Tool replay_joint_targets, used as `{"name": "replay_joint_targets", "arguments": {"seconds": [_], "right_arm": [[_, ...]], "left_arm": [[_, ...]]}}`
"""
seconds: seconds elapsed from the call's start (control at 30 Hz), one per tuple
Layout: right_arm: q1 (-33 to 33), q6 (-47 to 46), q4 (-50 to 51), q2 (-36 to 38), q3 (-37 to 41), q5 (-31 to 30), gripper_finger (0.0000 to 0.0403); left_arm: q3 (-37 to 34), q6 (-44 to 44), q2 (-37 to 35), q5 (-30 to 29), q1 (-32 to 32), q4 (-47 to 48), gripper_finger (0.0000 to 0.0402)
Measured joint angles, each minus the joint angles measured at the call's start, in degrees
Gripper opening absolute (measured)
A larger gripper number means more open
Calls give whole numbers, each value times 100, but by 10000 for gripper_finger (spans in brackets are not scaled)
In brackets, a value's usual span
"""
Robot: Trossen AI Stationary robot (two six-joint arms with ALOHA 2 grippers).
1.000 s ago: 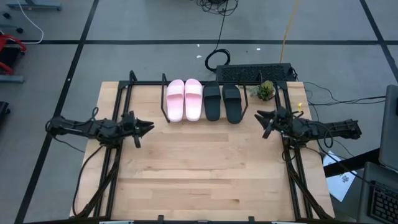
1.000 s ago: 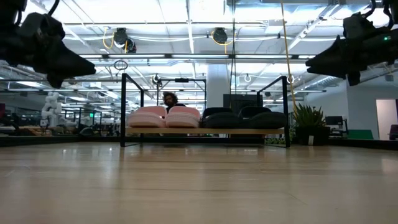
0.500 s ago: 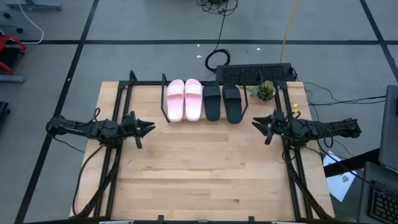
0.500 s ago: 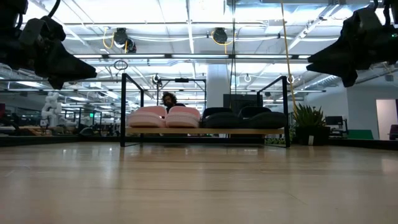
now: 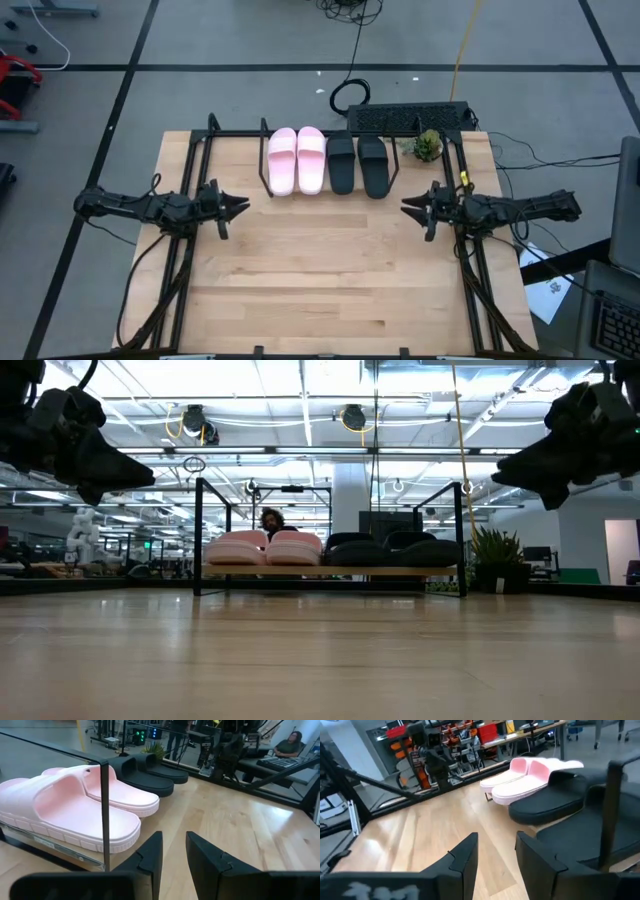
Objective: Pick and place slides into the shelf
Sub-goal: Return to Home Position
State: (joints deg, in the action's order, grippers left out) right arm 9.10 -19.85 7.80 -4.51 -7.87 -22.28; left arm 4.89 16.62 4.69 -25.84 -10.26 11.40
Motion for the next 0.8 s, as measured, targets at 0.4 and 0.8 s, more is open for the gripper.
{"name": "replay_joint_targets", "arguments": {"seconds": [0.4, 0.8], "right_arm": [[-2, 445, -845, -2, 519, 28, 121], [0, 258, -1283, -4, 530, -9, 121]], "left_arm": [[0, 19, 0, 6, 0, -9, 86], [-2, 186, 11, 28, 0, -9, 86]]}}
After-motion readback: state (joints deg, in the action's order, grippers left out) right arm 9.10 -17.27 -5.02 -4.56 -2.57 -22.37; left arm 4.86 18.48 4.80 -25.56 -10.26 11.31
